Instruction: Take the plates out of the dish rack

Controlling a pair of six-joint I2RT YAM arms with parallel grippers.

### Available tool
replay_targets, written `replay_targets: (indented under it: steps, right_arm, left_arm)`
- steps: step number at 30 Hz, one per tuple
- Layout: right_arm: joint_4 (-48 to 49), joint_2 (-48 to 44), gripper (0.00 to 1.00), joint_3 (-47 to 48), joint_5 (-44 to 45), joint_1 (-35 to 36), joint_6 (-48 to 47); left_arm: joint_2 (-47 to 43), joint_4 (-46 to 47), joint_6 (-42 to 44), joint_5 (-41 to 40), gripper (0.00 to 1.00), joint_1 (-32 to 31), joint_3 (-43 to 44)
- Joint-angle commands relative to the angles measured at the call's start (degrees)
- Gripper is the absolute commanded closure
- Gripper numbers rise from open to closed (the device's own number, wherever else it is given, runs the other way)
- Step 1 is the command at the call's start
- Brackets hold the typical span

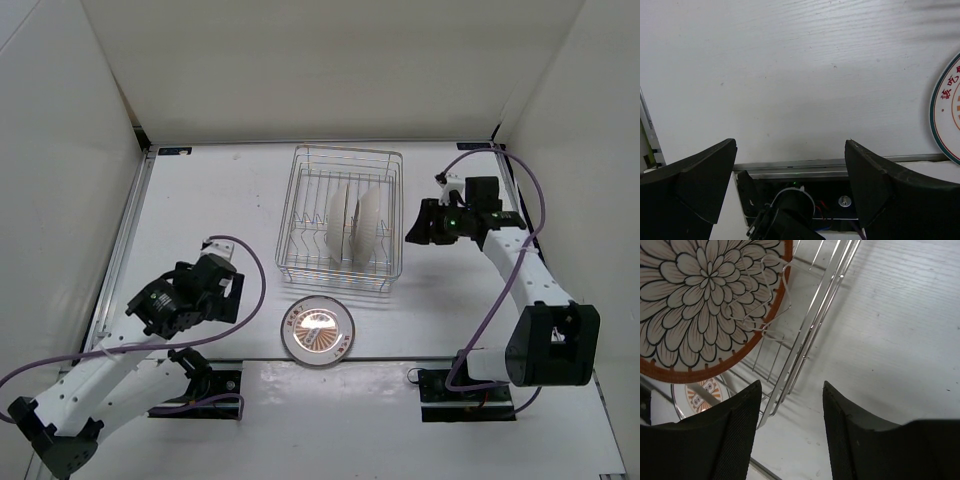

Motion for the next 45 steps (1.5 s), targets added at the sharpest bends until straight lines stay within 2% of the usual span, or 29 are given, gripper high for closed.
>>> replay_targets:
  steps: [1, 7, 9, 10, 13, 14, 17, 18, 23, 29, 33, 37, 42, 45]
  right_arm:
    - [-2.20, 1.10, 0.44, 1.04, -5.74, 0.21, -1.31]
    - [-1.77, 2.61, 0.41, -0.37, -8.57, 0.82, -2.98]
    - [-1.94, 3.48, 0.45, -0.37, -7.87, 1.52, -3.07]
    - [-2.90, 4.45, 0.52, -0.02, -6.56, 2.31, -2.98]
    - [-4.31, 7.08, 0.64, 2.09, -4.18, 3.71, -4.63]
    - [-4.58, 8.92, 0.73, 2.62, -2.95, 3.89, -4.65]
    - [-3.44, 11.56, 0.81, 4.46, 1.17, 4.69, -4.13]
    - [-2.91, 12.10, 0.88, 4.73, 2.50, 4.86, -3.95]
    - [-1.94, 16.49, 1.00, 9.65, 4.88, 5.48, -2.29]
    - [-2.99, 19.92, 1.00, 16.84, 6.38, 5.48, -2.63]
    - [-3.09, 17.22, 0.70, 19.24, 6.38, 5.21, -2.90]
    - [0.78, 10.27, 0.53, 18.35, 2.96, 5.22, -2.98]
    - [0.34, 9.38, 0.51, 23.36, -6.35, 5.04, -0.96]
    - [2.53, 9.99, 0.51, 22.58, -13.47, 5.04, 3.50]
  left_arm:
    - [-1.18, 0.09, 0.16, -2.02, 0.00, 0.04, -0.12]
    - [-0.57, 0.89, 0.86, -0.96, 0.00, 0.21, -0.83]
    - [0.30, 0.81, 0.86, -0.96, 0.00, 0.04, -0.65]
    - [0.57, 0.72, 0.86, -0.88, 0.00, 0.12, -0.65]
    - [1.27, 0.98, 1.21, -0.88, 0.00, 0.04, -0.56]
    - [1.45, 0.89, 1.21, -0.79, 0.00, 0.12, -0.56]
    - [1.28, 1.33, 1.30, -0.09, 0.00, 0.04, -0.65]
    - [1.36, 1.42, 1.39, 0.09, 0.00, 0.12, -0.82]
    - [1.98, 1.60, 1.74, 0.53, 0.00, 0.12, -0.74]
    - [3.12, 1.77, 2.01, 1.58, 0.00, 0.56, -0.74]
    - [3.30, 1.60, 2.00, 1.67, 0.00, 0.74, -0.74]
    - [3.21, 1.95, 2.27, 1.67, 0.00, 0.82, -0.82]
    - [3.82, 1.95, 2.36, 2.02, 0.00, 1.27, -0.74]
    - [3.91, 2.04, 2.36, 1.94, 0.00, 1.35, -0.74]
